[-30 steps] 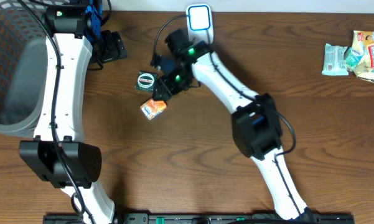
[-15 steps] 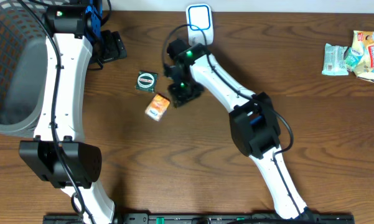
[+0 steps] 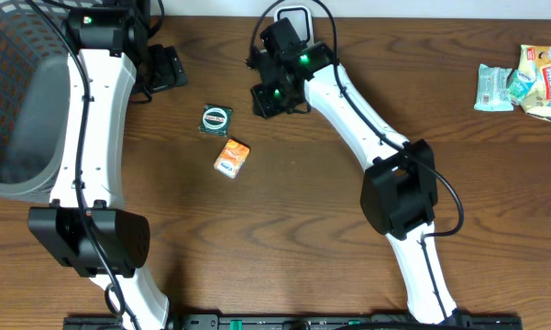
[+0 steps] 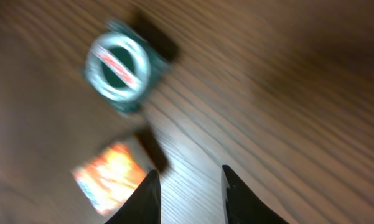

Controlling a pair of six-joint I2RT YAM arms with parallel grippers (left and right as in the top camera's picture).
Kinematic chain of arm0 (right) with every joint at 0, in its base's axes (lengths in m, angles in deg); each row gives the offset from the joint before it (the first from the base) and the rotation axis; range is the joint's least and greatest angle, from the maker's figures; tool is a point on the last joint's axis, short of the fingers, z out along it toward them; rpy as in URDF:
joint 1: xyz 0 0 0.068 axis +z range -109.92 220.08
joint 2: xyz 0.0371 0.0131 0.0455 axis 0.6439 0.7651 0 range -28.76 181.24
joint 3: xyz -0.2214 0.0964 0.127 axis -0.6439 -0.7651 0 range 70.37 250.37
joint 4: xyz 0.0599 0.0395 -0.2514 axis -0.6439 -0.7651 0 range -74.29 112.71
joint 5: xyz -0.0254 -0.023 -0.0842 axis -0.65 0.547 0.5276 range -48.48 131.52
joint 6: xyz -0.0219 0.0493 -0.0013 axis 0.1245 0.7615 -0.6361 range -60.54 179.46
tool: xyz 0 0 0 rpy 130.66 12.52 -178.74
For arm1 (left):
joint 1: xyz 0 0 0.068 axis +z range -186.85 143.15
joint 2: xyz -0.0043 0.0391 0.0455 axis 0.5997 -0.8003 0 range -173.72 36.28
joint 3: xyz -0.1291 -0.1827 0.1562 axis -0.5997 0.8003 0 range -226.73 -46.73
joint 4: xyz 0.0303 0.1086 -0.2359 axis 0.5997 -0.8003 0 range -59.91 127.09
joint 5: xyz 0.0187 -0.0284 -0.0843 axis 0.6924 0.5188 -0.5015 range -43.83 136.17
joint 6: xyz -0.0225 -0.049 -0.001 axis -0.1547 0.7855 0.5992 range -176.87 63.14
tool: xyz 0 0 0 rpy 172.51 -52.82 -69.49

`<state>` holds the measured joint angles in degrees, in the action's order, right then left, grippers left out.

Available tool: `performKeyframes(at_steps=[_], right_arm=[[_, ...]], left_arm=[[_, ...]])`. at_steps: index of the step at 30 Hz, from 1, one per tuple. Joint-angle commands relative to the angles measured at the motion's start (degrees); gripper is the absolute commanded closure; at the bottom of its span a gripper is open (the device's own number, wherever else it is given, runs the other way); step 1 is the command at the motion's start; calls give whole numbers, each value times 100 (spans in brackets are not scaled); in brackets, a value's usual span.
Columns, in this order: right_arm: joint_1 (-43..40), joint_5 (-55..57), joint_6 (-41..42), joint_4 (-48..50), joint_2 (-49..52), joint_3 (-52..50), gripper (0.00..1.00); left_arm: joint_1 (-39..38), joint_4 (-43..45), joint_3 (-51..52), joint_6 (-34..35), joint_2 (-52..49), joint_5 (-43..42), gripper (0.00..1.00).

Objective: Scan the item barcode

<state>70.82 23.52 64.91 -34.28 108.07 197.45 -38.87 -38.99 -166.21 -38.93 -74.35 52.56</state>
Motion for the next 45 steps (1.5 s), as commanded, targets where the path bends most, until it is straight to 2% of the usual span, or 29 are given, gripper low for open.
performKeyframes(at_steps=[1, 9, 12, 19, 24, 27, 30, 33, 36, 40, 44, 45], right_arm=[[173, -645, 214, 387, 212, 17, 74], [463, -656, 481, 800, 612, 17, 74], [608, -656, 481, 772, 846, 17, 80], [651, -313, 476, 76, 892, 20, 84], [461, 457, 476, -922, 721, 33, 91], [262, 1200, 476, -1742, 439, 35, 83], [96, 1738, 435, -2479, 129, 35, 80], [-13, 1471, -133, -2806, -133, 35, 76], [-63, 796, -452, -2463, -267, 35, 71], [-96, -170, -929, -1784, -256, 31, 53], [-72, -1320, -1945, -1298, -170, 24, 53], [-44, -1467, -2245, -1279, -155, 13, 50]], left_arm=[[9, -20, 33, -48, -59, 66, 2], [9, -17, 33, -48, -59, 66, 2], [9, -17, 33, -48, -59, 66, 3], [9, -17, 33, -50, -59, 66, 2], [9, -17, 33, -48, -59, 66, 2], [9, -17, 33, -48, -59, 66, 2], [9, -17, 33, -48, -59, 66, 2], [9, -17, 33, -50, -59, 66, 2], [9, -17, 33, -48, -59, 66, 3], [9, -17, 33, -48, -59, 66, 2], [9, -17, 33, -48, -59, 66, 2], [9, -17, 33, -48, -59, 66, 2]])
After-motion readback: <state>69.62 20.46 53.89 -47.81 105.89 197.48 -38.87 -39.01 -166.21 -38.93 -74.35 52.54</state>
